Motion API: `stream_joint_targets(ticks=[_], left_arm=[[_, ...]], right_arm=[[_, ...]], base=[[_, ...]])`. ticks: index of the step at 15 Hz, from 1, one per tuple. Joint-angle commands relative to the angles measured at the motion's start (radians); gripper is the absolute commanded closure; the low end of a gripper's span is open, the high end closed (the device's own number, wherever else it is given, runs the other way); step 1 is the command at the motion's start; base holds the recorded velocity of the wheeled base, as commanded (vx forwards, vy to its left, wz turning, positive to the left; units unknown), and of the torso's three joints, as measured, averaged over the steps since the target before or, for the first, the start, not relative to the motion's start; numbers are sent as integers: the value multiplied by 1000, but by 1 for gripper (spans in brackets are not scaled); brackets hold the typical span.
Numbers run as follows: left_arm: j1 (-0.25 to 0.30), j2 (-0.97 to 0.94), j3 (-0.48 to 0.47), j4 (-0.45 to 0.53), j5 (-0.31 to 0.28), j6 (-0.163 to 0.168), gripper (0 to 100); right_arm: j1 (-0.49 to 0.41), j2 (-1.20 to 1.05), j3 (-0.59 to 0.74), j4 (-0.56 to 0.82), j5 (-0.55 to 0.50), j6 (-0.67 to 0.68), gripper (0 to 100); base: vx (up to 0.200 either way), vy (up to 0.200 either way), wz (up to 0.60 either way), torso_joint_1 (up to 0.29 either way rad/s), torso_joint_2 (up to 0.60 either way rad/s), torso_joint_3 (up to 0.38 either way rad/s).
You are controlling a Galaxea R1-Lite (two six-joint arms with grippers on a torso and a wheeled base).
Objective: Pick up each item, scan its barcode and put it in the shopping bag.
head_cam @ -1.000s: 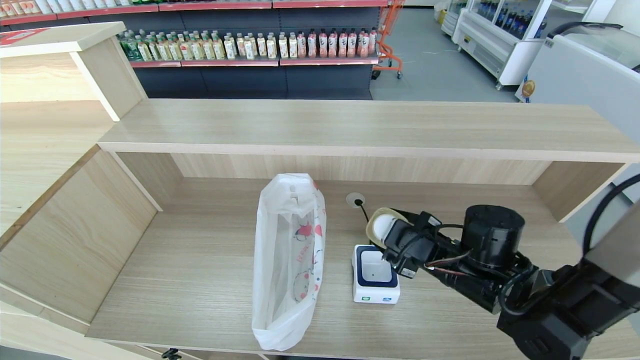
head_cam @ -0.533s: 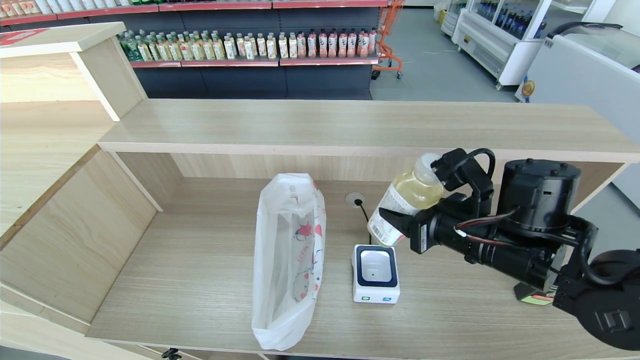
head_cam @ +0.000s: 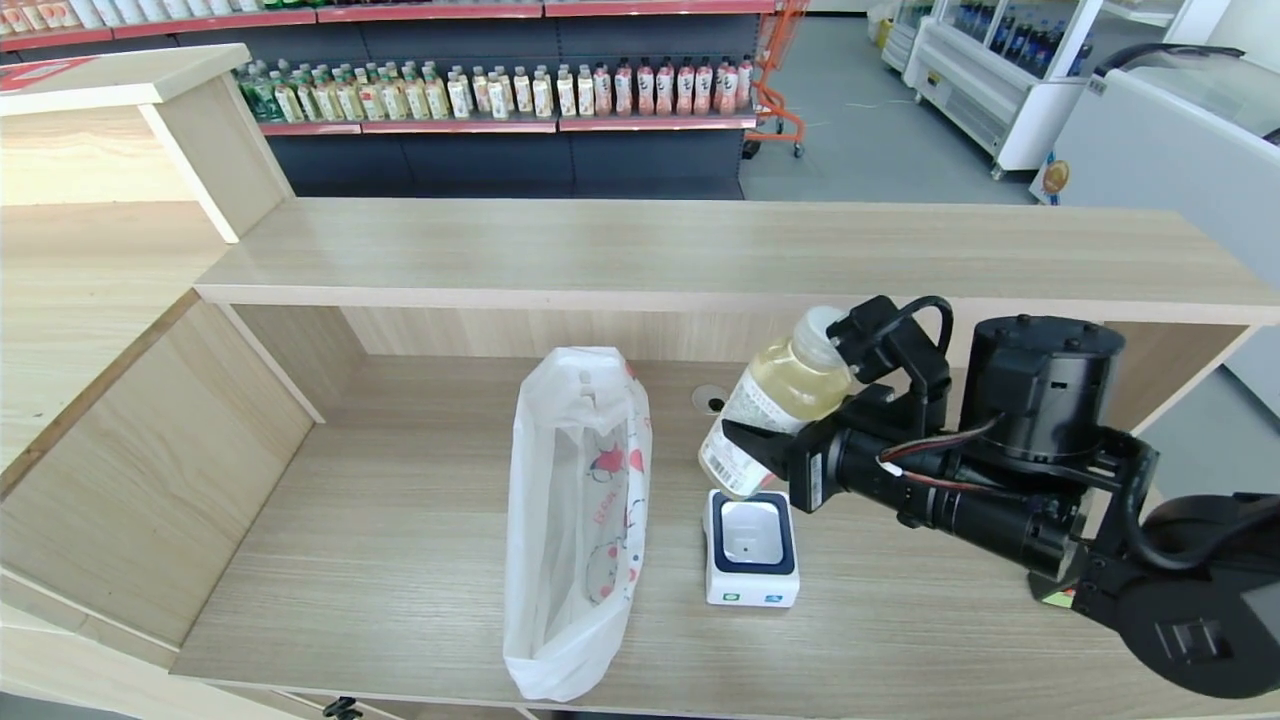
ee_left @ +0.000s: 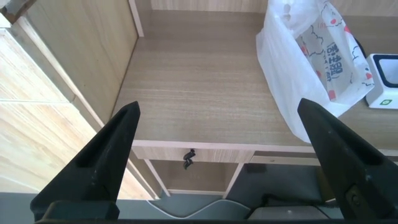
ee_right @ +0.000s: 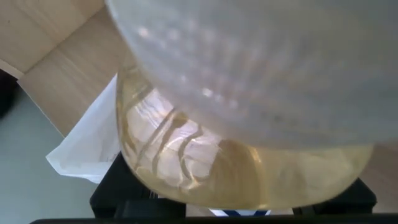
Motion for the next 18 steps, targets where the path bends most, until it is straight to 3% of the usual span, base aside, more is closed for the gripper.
stream_joint_targets(ticks=[1, 4, 11, 18], left_arm=[[0, 0, 0, -1, 0, 1, 0], [0, 0, 0, -1, 0, 3, 0], [0, 0, 0, -1, 0, -2, 0], [0, 0, 0, -1, 0, -2, 0]], right_arm=[[26, 40, -38, -2, -1, -1, 100], [82, 49, -48, 1, -6, -1, 100], [193, 139, -38, -25, -52, -56, 100], [214, 360, 24, -352, -55, -157, 100]], base=[[0, 200, 0, -7, -2, 7], [0, 200, 0, 14, 1, -2], [0, 0, 0, 0, 0, 0], [0, 0, 0, 0, 0, 0]])
